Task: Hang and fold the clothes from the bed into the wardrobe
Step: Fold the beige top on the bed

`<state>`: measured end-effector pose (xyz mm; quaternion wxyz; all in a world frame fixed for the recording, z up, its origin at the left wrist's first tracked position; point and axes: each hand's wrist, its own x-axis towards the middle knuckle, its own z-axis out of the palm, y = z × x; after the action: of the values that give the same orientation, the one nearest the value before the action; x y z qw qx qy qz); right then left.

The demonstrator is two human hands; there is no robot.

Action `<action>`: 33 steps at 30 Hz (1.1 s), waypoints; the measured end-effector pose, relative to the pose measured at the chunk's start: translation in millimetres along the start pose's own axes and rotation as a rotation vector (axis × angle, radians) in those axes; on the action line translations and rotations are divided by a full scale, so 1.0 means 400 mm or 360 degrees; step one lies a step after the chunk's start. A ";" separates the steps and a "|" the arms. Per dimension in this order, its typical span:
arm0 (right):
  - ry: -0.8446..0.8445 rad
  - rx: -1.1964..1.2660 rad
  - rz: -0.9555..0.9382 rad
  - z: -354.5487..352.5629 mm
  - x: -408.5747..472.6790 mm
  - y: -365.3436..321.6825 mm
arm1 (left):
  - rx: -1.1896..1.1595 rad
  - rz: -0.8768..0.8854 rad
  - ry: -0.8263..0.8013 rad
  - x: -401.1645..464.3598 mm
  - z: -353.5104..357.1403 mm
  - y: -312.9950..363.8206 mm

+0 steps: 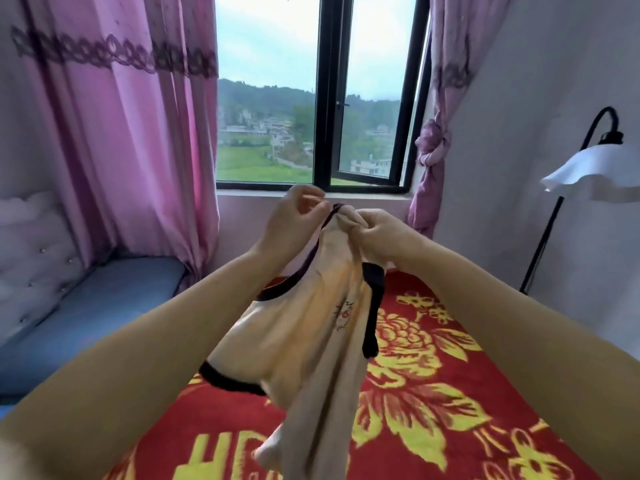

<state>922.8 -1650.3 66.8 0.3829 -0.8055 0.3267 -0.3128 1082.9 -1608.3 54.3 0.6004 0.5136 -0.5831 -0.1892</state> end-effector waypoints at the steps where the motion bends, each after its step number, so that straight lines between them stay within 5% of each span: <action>1: -0.0003 0.0023 -0.0033 -0.005 0.000 -0.012 | 0.0094 0.0139 -0.0079 -0.007 -0.007 -0.006; 5: 0.0037 0.0119 -0.0208 -0.031 0.012 -0.049 | 0.0056 -0.0164 -0.0710 -0.048 -0.008 -0.043; 14: 0.0615 -0.0074 -0.0200 -0.132 -0.008 0.010 | 0.0407 -0.0650 -0.0428 -0.051 -0.128 -0.145; 19: 0.0656 -0.0147 -0.0136 -0.184 -0.025 0.029 | 0.0467 -0.0424 -0.0490 -0.028 -0.184 -0.116; 29: 0.0361 -0.0365 -0.0066 -0.269 -0.063 0.050 | 0.0139 -0.0540 -0.0684 0.004 -0.288 -0.056; 33: -0.0222 -0.0162 0.0219 -0.336 -0.083 0.042 | -0.0102 -0.0479 -0.0756 0.013 -0.337 -0.047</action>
<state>796.9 -1688.6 113.5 0.3838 -0.8194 0.3693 -0.2120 1211.7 -1566.6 69.2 0.4280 0.5164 -0.6183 -0.4096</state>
